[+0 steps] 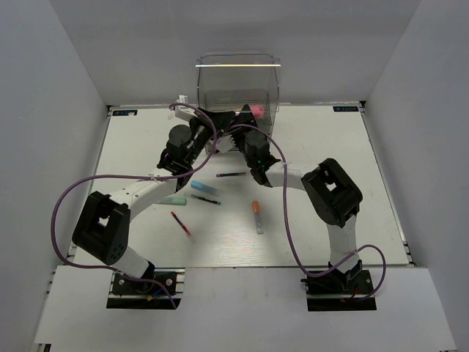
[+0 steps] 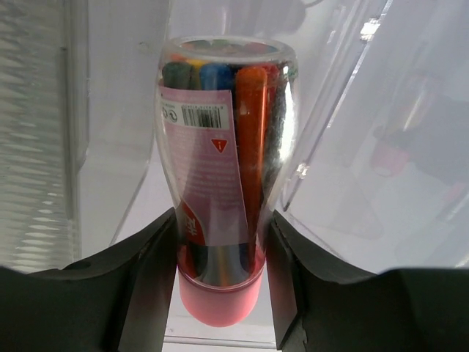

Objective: Sort the stationery into containers
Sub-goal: Place the stationery in the storage box.

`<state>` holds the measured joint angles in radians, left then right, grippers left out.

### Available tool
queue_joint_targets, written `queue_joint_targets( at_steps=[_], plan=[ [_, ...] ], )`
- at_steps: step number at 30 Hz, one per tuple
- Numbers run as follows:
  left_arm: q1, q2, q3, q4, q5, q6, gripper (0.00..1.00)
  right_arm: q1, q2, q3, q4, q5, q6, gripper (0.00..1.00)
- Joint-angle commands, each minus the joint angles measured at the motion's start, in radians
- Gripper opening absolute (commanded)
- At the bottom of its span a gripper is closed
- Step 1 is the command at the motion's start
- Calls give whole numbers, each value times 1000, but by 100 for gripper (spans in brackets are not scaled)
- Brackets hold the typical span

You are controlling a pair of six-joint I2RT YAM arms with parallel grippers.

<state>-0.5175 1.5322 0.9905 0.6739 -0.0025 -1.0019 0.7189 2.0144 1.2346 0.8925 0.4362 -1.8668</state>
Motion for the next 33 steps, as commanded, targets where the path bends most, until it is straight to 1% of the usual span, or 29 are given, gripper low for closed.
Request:
queue_joint_targets(
  at_steps=[1, 2, 4, 9, 10, 13, 14, 16, 17, 21, 22, 24, 25, 26, 27, 29, 33],
  plan=[
    [10, -20, 17, 47, -2, 20, 11, -9, 4, 52, 42, 44, -9, 26],
    [10, -20, 17, 47, -2, 20, 11, -12, 3, 52, 24, 44, -8, 30],
    [10, -20, 17, 56, -2, 20, 11, -12, 1, 61, -21, 47, -12, 34],
    [10, -20, 17, 56, -2, 20, 11, -21, 29, 98, -38, 68, -41, 34],
    [10, -20, 17, 56, -2, 20, 11, -25, 33, 126, -53, 75, -40, 34],
    [10, -20, 8, 56, -2, 20, 11, -30, 53, 172, -125, 113, -35, 34],
    [10, -20, 8, 56, -2, 20, 11, -30, 58, 180, -174, 131, -34, 35],
    [10, -20, 8, 56, -2, 20, 11, -30, 53, 183, -205, 130, -26, 37],
    [10, -20, 8, 56, -2, 20, 11, -35, 44, 183, -258, 127, -11, 41],
    [10, -20, 8, 56, -2, 20, 11, -38, 32, 186, -345, 125, 18, 50],
    [10, -20, 8, 56, -2, 20, 11, -35, 27, 186, -366, 125, 18, 58],
    [10, -20, 8, 56, -2, 20, 11, -35, 23, 192, -400, 119, 23, 67],
    [10, -20, 8, 56, -2, 20, 11, -38, 18, 195, -429, 110, 35, 74],
    [10, -20, 8, 56, -2, 20, 11, -36, 17, 203, -444, 107, 44, 77],
    [10, -20, 8, 56, -2, 20, 11, -36, 14, 221, -490, 101, 58, 79],
    [10, -20, 8, 56, -2, 20, 11, -39, 12, 236, -526, 87, 83, 83],
    [10, -20, 8, 56, -2, 20, 11, -41, -11, 244, -581, 47, 97, 85]
  ],
)
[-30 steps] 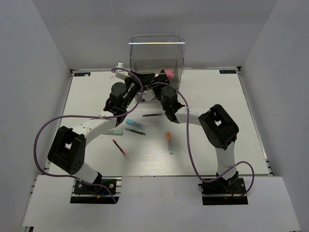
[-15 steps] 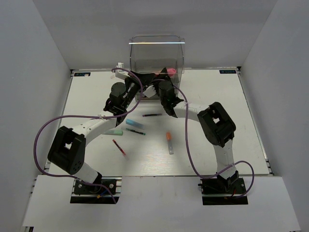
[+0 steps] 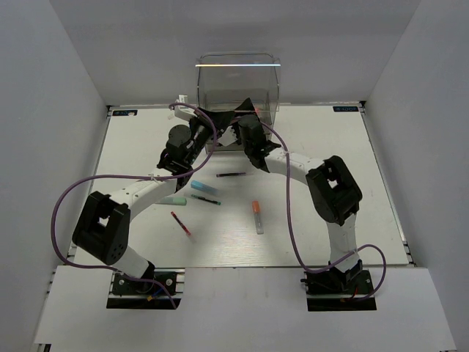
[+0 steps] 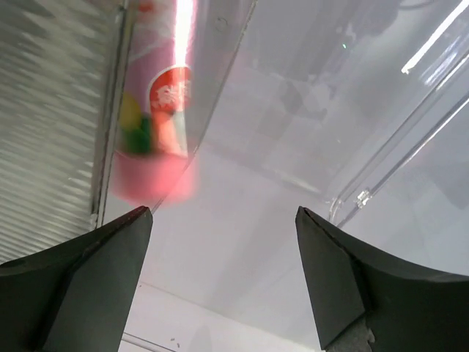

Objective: Sort the stationery into containers
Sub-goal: Place the stationery in the storage box, then close the storage box at the center of the board.

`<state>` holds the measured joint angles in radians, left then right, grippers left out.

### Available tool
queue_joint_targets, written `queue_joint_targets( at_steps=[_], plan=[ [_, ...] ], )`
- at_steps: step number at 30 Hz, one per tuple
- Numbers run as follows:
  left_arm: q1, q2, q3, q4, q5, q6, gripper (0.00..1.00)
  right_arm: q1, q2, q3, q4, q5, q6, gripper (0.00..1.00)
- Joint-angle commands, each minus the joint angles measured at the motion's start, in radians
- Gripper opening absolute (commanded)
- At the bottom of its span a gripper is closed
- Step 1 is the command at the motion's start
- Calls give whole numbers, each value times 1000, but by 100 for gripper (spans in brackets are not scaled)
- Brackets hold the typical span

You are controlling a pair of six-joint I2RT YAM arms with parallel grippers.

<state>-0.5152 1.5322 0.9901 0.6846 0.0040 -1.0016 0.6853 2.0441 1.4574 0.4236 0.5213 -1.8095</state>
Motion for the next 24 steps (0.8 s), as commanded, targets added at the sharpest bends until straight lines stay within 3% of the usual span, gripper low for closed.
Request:
queue_joint_targets(
  at_steps=[1, 10, 19, 22, 24],
  plan=[
    [7, -20, 9, 46, -9, 20, 11, -6, -44, 18, -121, -55, 44, 85],
    [7, -20, 9, 46, -9, 20, 11, -4, -212, -132, -129, -230, 114, 85],
    [7, -20, 9, 37, -27, 11, 11, 5, -487, -436, -205, -477, 186, 80],
    [-2, -20, -16, 36, -27, -8, 11, 10, -567, -477, -393, -511, 280, 68],
    [-2, -20, -42, 26, -27, -20, 11, 3, -610, -471, -471, -552, 413, 55]
  ],
)
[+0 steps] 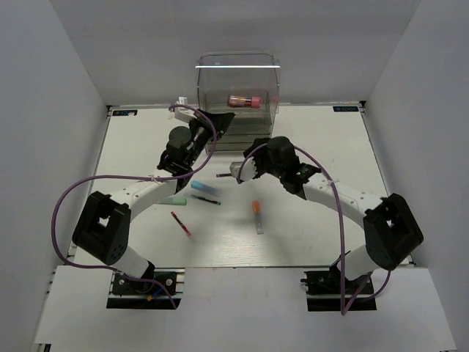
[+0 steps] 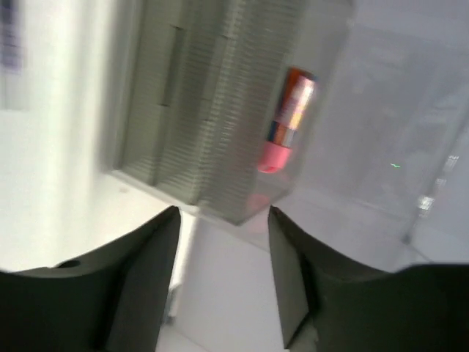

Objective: Sort the stationery into containers
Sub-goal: Close the storage box at the center of the board, then open the drawer in the storage box.

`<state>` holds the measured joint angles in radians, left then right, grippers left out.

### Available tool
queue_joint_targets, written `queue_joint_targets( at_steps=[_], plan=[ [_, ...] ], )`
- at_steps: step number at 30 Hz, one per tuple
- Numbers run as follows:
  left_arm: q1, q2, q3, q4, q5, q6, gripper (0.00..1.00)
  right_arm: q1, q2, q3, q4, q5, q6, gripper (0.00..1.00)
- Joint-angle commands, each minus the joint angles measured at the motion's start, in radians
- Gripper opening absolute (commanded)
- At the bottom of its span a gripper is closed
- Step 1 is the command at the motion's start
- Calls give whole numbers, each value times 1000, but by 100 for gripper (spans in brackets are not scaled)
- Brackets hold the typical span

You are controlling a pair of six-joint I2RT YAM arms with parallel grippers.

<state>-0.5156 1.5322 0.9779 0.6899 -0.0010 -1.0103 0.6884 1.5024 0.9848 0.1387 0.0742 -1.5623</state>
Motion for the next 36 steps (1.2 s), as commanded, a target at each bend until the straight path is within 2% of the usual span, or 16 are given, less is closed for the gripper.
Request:
queue_joint_targets(
  at_steps=[1, 3, 5, 6, 12, 14, 15, 16, 18, 19, 21, 22, 25, 28, 29, 36],
  plan=[
    [-1, -20, -42, 20, -22, -11, 12, -3, -76, 0, -241, -109, 203, 51],
    [-1, -20, -83, 20, -22, -25, 15, -10, -114, -21, -306, -119, 342, 41],
    [-1, -20, -134, 34, -22, -53, 18, -15, -160, -66, -361, -135, 411, 37],
    [-1, -11, -148, 34, -22, -53, 20, -16, -201, -80, -363, -154, 526, 34],
    [-1, 40, -193, 69, -31, -83, 27, -49, -338, -132, -349, -122, 881, 33],
    [-1, 58, -202, 91, -21, -93, 31, -70, -376, -140, -315, -79, 1014, 60],
    [-10, 80, -202, 91, -21, -93, 35, -85, -383, -140, -294, -21, 1123, 82],
    [-11, 94, -202, 91, -21, -102, 38, -95, -398, -141, -278, -16, 1152, 89],
    [-11, 123, -202, 118, -21, -111, 48, -128, -395, -141, -254, -34, 1278, 90],
    [-11, 138, -202, 129, -21, -122, 50, -151, -393, -140, -255, -49, 1312, 85],
    [-11, 190, -202, 138, -30, -122, 52, -190, -366, -147, -229, -132, 1396, 64],
    [-11, 207, -202, 148, -42, -122, 52, -207, -366, -164, -220, -196, 1432, 44],
    [-11, 273, -160, 157, -63, -131, 47, -266, -360, -219, -168, -255, 1440, 20],
    [-11, 344, -116, 180, -83, -131, 47, -320, -375, -290, -94, -350, 1440, 20],
    [-11, 359, -93, 180, -83, -131, 47, -335, -381, -296, -99, -364, 1438, 25],
    [-11, 471, -13, 261, -116, -131, 47, -383, -424, -322, -74, -407, 1417, 33]
  ],
)
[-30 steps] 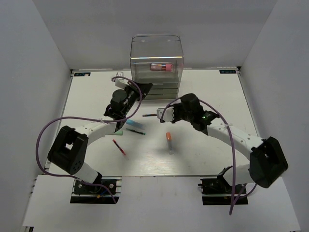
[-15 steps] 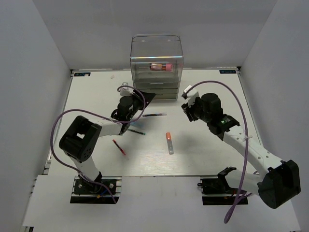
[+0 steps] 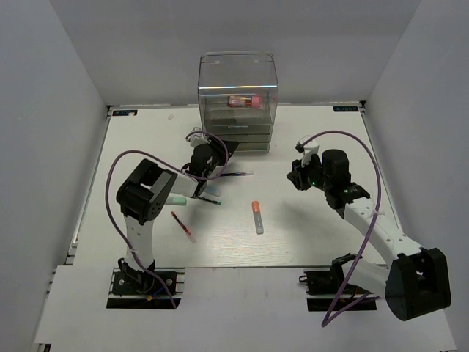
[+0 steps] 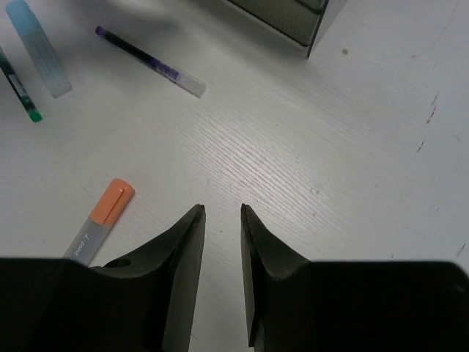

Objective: Sort the stationery into containers
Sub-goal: Open the drawer in the storage box.

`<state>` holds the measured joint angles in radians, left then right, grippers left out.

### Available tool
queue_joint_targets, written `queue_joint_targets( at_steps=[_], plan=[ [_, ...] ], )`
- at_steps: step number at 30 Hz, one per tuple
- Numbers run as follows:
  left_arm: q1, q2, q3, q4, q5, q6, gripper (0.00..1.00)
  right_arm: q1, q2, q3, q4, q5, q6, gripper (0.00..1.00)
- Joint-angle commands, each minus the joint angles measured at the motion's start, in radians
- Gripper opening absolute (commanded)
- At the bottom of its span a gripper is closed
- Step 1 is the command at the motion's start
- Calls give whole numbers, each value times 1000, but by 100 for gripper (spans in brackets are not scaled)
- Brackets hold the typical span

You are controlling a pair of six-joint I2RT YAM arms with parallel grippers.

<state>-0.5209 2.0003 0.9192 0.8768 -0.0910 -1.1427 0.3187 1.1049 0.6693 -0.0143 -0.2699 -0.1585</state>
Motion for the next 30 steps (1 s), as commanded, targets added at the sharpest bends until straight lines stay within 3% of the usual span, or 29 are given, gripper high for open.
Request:
queue_joint_targets(
  at_steps=[1, 23, 30],
  plan=[
    [-5, 3, 46, 83, -26, 1, 47, -23, -27, -5, 74, -71, 11, 33],
    [4, 120, 93, 241, -73, -64, 42, -30, -36, -25, 79, -75, -76, 40],
    [4, 129, 136, 163, -92, -65, 45, -29, -39, -25, 82, -75, -76, 40]
  ],
)
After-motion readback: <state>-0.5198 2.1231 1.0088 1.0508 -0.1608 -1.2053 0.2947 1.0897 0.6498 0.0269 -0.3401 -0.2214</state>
